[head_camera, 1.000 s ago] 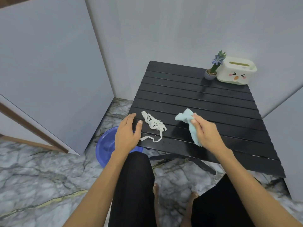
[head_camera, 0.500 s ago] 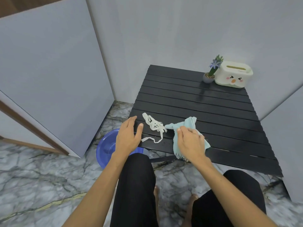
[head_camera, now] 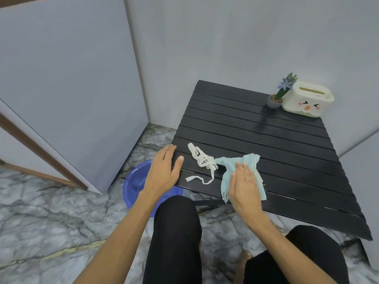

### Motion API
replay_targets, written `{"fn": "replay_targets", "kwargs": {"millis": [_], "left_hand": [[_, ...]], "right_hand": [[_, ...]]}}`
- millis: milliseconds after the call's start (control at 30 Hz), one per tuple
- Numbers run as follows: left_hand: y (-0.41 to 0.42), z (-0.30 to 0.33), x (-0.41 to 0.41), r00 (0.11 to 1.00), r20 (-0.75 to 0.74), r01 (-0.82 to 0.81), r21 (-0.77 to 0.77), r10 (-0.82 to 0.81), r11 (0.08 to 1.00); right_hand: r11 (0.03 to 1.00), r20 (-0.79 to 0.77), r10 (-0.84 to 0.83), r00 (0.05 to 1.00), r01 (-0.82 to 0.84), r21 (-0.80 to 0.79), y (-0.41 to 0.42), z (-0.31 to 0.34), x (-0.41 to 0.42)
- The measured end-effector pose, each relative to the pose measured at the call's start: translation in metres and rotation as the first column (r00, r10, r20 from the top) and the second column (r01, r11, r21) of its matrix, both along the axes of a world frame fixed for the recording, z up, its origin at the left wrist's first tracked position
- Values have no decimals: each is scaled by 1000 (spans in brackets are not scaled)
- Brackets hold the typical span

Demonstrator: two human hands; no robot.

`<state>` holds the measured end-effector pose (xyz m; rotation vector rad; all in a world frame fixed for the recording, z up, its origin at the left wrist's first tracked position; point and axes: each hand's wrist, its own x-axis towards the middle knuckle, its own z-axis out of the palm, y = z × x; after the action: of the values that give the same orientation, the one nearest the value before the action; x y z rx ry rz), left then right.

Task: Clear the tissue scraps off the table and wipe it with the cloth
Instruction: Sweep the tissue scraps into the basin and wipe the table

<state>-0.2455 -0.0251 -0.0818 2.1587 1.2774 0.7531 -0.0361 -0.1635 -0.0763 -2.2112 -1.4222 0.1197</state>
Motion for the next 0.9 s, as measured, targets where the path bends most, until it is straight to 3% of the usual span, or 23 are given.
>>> {"fn": "replay_targets", "kwargs": {"millis": [67,133,567,900], "left_hand": [[3,-3,-8,1000,20,-7,-17,7,1000],[6,-7,-17,999,46,-16,-47,18,999],[48,-34,-70,996,21,-86,-128,89,988],[68,-59,-97,989,-13,-149,-165,149,975]], "right_hand": [[997,-151,-68,986,73,26,11,3,-17],[993,-199,-92,976,106,58,24,6,-34],[987,-245,-31,969,68,145,112,3,-115],[977,-283,111,953,-53,205,172,10,-157]]}}
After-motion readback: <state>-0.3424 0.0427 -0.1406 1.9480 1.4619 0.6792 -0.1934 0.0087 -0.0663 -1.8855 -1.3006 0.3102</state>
